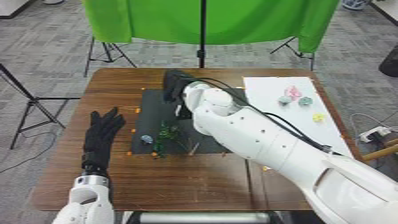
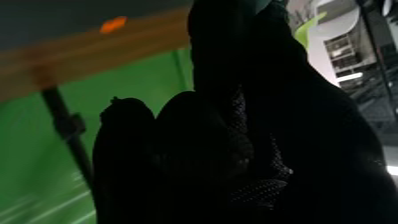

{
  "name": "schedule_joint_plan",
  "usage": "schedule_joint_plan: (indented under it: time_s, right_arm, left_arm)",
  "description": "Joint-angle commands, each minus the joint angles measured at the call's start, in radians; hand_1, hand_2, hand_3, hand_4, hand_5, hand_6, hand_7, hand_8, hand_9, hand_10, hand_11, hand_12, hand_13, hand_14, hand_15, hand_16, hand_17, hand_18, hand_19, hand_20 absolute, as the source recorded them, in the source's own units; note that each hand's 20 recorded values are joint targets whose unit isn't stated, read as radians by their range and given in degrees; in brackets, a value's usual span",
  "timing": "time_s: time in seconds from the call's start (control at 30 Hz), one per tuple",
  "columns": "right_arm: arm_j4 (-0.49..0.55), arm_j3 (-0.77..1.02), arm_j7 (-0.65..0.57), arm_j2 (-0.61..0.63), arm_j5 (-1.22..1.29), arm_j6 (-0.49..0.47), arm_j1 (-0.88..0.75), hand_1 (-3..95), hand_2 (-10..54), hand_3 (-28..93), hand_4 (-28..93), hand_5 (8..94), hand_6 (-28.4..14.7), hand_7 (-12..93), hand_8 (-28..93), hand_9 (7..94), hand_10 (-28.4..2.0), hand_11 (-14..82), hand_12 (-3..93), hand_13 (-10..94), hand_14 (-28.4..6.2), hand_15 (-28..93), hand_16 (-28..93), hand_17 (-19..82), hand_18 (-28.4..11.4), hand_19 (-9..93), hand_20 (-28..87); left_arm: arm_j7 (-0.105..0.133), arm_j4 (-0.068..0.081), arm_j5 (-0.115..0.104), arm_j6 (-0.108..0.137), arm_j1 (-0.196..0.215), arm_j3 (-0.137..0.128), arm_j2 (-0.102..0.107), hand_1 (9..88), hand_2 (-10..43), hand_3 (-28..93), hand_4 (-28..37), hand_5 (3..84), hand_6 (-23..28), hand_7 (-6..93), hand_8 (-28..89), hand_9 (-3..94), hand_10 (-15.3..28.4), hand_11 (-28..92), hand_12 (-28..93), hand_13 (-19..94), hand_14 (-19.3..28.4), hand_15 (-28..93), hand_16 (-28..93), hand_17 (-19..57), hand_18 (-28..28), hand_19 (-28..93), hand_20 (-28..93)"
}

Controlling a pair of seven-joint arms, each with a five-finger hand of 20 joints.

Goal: Arrange flowers

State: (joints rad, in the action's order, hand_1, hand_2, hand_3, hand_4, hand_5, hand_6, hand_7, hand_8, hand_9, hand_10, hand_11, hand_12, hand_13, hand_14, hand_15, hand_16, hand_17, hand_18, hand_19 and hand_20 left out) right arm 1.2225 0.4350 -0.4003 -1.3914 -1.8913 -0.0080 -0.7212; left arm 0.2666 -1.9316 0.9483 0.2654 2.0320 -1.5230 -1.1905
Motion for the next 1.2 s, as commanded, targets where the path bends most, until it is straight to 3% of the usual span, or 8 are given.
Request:
schedule_joint_plan:
  time_s: [0.03, 0.23, 0.47, 0.6, 0.7, 0.87, 1.0, 1.2]
  right_arm:
    - [-0.046, -0.021, -0.001, -0.032, -0.051, -0.028, -0.025, 62.6, -9.5, 53, -16, 79.9, 0.4, 21, 15, 92.2, -7.8, 15.7, 42.3, 91, -1.4, 62, 37, 65, -12.9, 93, 65]
    - [-0.055, -0.029, -0.003, -0.033, -0.049, -0.019, -0.025, 59.7, -9.5, 52, -16, 77.1, -0.2, 20, 13, 89.7, -8.5, 14.9, 41.1, 90, -1.7, 62, 37, 64, -13.2, 93, 64]
    - [-0.045, -0.036, 0.002, -0.026, -0.040, -0.001, -0.018, 54.1, -9.5, 52, -16, 73.1, -1.1, 17, 10, 85.1, -10.1, 19.6, 34.0, 89, -1.9, 62, 37, 63, -13.3, 93, 64]
    - [-0.026, -0.049, 0.006, -0.011, -0.066, -0.007, -0.013, 47.2, -9.5, 60, -20, 70.7, -0.6, 17, 4, 83.1, -11.3, 24.6, 25.7, 89, -2.2, 62, 37, 63, -13.4, 93, 64]
    - [0.002, -0.055, 0.000, 0.013, -0.081, -0.009, -0.004, 43.6, -9.5, 63, -20, 69.7, -0.4, 17, -6, 82.6, -11.6, 24.9, 24.7, 89, -2.4, 62, 37, 62, -13.6, 93, 63]
    - [0.063, -0.066, -0.011, 0.067, -0.104, -0.004, 0.017, 41.4, -9.5, 63, -20, 68.0, -0.7, 16, -8, 82.6, -11.9, 25.0, 24.6, 89, -2.8, 62, 37, 62, -13.7, 93, 63]
    - [0.164, -0.039, -0.016, 0.157, -0.125, -0.036, 0.016, 40.7, -9.5, 63, -20, 67.7, -0.8, 16, -8, 82.7, -12.0, 25.1, 24.7, 89, -2.8, 62, 36, 62, -13.8, 93, 63]
    - [0.476, 0.139, -0.045, 0.460, -0.119, -0.023, -0.107, 39.7, -9.5, 62, -19, 67.4, -0.7, 16, -8, 81.4, -12.1, 24.5, 24.9, 88, -3.5, 60, 36, 60, -14.7, 93, 60]
  left_arm:
    - [0.002, 0.016, -0.007, -0.018, -0.006, 0.013, 0.007, 26.2, 22.7, 35, -28.3, 41.1, 4.4, 8.9, -7, 40.1, 13.1, 13, 10, 31, 15.5, 15, 0, 2.9, 10.1, 3, 15]
    - [0.008, 0.018, -0.003, -0.020, -0.007, 0.016, 0.006, 24.9, 22.2, 37, -28.3, 41.0, 4.4, 8.9, -7, 40.2, 13.1, 13, 10, 31, 15.6, 15, 0, 2.9, 10.0, 3, 15]
    - [0.009, 0.021, -0.003, -0.021, -0.009, 0.019, 0.001, 23.3, 16.3, 38, -28.3, 40.8, 4.5, 8.8, -7, 39.9, 13.1, 13, 11, 30, 15.6, 15, 0, 2.8, 10.1, 3, 15]
    - [0.010, 0.019, 0.000, -0.020, -0.005, 0.018, -0.003, 22.7, 14.4, 40, -28.3, 40.7, 4.6, 8.5, -6, 39.8, 13.1, 13, 11, 30, 15.7, 15, 0, 2.7, 10.1, 3, 15]
    - [0.009, 0.020, 0.001, -0.021, -0.005, 0.016, -0.004, 22.1, 14.0, 41, -28.3, 40.7, 4.7, 8.3, -6, 39.9, 13.0, 13, 11, 30, 15.6, 15, 0, 2.7, 10.2, 3, 15]
    - [0.006, 0.014, 0.004, -0.016, 0.007, 0.009, -0.005, 21.7, 12.4, 43, -28.3, 40.5, 4.7, 8.2, -6, 39.8, 13.1, 13, 11, 30, 15.7, 15, 0, 2.7, 10.2, 3, 15]
    - [0.000, 0.010, 0.008, -0.019, 0.011, 0.008, -0.013, 20.8, 11.8, 45, -28.3, 40.5, 4.6, 8.3, -6, 39.8, 13.1, 13, 11, 30, 15.7, 15, 0, 2.7, 10.2, 3, 15]
    - [-0.011, 0.003, 0.028, -0.016, 0.022, -0.010, -0.018, 21.9, 11.7, 46, -28.3, 40.5, 4.7, 8.3, -6, 39.8, 13.0, 13, 11, 30, 15.6, 15, 1, 2.7, 10.2, 3, 15]
